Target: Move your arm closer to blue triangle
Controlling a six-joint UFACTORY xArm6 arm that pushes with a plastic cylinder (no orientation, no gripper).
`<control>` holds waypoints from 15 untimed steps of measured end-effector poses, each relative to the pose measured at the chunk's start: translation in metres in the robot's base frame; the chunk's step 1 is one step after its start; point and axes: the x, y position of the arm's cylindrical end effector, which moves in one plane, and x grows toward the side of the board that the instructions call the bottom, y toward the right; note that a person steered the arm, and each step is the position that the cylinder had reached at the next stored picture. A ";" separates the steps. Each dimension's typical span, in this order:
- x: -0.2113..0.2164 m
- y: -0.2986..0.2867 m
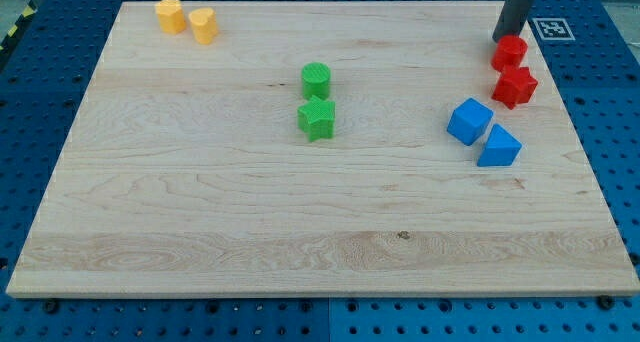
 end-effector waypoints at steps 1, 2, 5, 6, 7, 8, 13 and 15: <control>0.026 0.000; 0.044 0.000; 0.053 -0.085; 0.053 -0.085; 0.046 -0.086; 0.046 -0.086; 0.045 -0.149; 0.045 -0.189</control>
